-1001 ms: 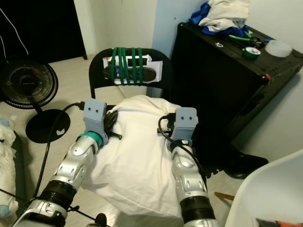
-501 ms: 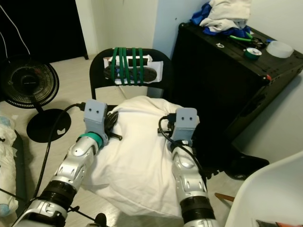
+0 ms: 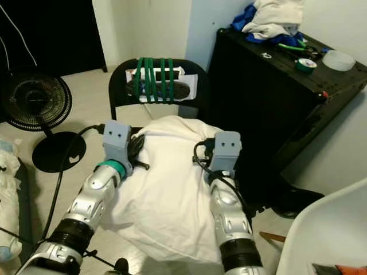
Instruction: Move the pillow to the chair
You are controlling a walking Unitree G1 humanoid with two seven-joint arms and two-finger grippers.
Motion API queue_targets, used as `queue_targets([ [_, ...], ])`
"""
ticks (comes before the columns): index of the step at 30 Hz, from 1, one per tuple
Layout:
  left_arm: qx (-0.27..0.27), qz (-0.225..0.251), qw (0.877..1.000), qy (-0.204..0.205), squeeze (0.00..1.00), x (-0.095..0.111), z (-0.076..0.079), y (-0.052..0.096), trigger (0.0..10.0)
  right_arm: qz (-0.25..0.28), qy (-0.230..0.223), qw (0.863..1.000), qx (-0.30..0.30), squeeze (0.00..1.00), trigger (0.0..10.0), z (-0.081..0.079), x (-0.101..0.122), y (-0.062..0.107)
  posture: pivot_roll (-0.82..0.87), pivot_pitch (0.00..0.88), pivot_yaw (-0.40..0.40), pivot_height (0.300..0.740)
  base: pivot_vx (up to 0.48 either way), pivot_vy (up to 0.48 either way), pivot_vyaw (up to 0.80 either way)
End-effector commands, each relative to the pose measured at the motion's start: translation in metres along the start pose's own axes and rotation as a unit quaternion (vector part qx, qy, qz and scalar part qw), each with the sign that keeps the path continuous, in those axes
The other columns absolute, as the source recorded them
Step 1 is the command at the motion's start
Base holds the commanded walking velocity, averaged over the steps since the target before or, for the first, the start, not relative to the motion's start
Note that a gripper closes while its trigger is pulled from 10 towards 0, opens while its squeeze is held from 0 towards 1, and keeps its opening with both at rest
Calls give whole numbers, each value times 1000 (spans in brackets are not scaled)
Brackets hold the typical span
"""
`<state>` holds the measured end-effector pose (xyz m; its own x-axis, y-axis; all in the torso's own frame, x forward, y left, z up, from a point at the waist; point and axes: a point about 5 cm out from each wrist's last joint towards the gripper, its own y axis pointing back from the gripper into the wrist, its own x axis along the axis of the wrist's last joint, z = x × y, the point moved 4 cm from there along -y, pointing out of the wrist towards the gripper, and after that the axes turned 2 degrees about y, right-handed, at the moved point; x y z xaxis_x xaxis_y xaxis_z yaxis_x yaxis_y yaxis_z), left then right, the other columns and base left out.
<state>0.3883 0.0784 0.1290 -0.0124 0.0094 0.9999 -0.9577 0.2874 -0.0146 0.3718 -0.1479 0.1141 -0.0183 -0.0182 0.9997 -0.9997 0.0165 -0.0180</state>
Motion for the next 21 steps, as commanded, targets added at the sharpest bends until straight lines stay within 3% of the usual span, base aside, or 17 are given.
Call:
queue_targets([
  [1,2,18,1000,-10,0,8,0,-2,10000,21,-6,1000,-17,0,10000,11,8,0,-99,12,-8,740,0,0,0],
  [21,-9,13,1000,-13,0,5,7,-2,10000,22,-4,1000,-17,0,10000,12,7,2,-110,3,-3,740,0,0,0],
])
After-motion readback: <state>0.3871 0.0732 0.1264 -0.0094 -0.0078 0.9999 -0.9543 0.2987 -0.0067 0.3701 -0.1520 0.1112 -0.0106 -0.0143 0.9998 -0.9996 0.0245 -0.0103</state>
